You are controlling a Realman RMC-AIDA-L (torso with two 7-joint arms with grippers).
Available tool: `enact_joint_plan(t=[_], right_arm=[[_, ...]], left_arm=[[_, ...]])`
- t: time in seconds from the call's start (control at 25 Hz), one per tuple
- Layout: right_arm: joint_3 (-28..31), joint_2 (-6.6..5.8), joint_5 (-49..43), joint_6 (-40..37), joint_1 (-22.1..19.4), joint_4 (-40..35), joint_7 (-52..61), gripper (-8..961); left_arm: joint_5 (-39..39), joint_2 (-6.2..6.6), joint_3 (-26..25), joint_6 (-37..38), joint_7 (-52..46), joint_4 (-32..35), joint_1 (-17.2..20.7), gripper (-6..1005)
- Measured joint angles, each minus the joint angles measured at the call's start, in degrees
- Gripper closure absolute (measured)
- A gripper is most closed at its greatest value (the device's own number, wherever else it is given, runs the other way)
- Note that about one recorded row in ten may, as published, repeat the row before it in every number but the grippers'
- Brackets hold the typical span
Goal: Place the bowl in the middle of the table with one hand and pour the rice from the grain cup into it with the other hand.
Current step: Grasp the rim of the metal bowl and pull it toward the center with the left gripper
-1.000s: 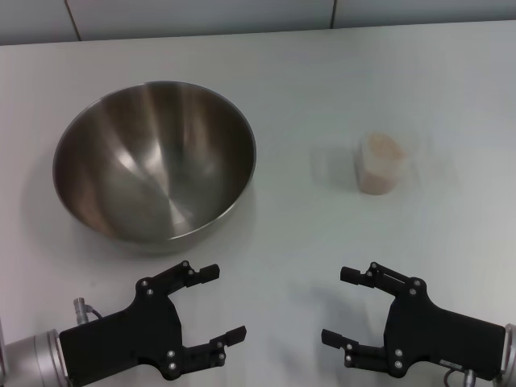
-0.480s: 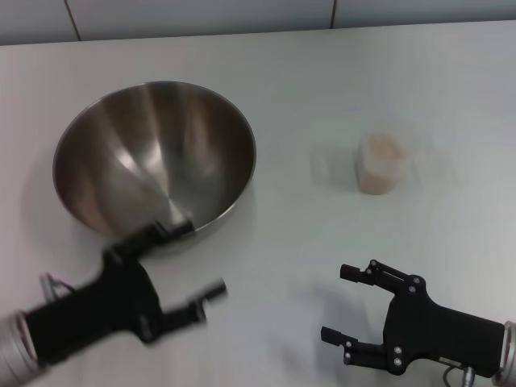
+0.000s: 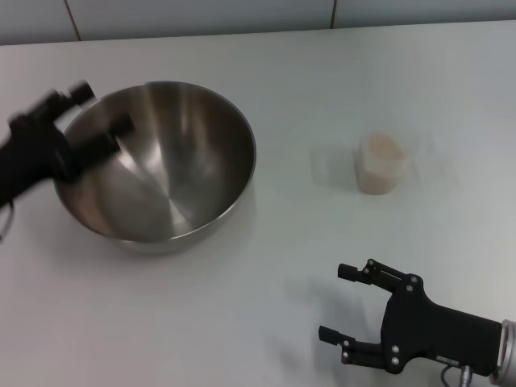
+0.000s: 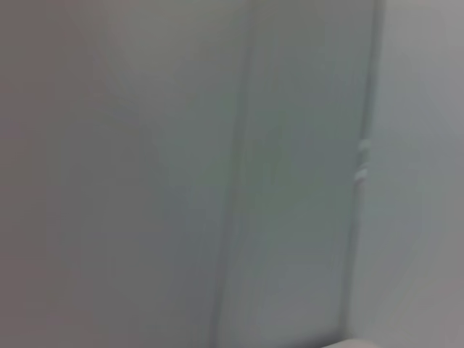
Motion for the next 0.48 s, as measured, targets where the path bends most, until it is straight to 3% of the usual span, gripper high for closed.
enact_joint_plan(t=[0.24,0.28,0.32,0.36,0.48], right_arm=[[-0.1,0.01,0.0,-0.1,0.1,0.0,0.2,125],[-0.1,0.0,-0.1,-0.2,0.1,-0.1,0.3,125],[-0.1,0.0,-0.1,-0.2,0.1,-0.1,0.3,125],[-0.1,0.01,-0.1,-0.3,0.1,-0.1,0.3,125],[-0.1,-0.06,-0.1,-0.4,0.0,-0.1,0.3,124]], left_arm=[[4.2,0.31,5.6,-13.5,-16.3,15.8,0.3,166],[4.2,0.31,5.6,-13.5,-16.3,15.8,0.3,166],[6.4,0.34,6.4,-15.5,-19.3,18.2,0.3,166],[13.6,0.25,8.1,-20.0,-27.9,24.3,0.4,167],[19.5,0.22,9.3,-22.0,-34.0,27.9,0.2,167]])
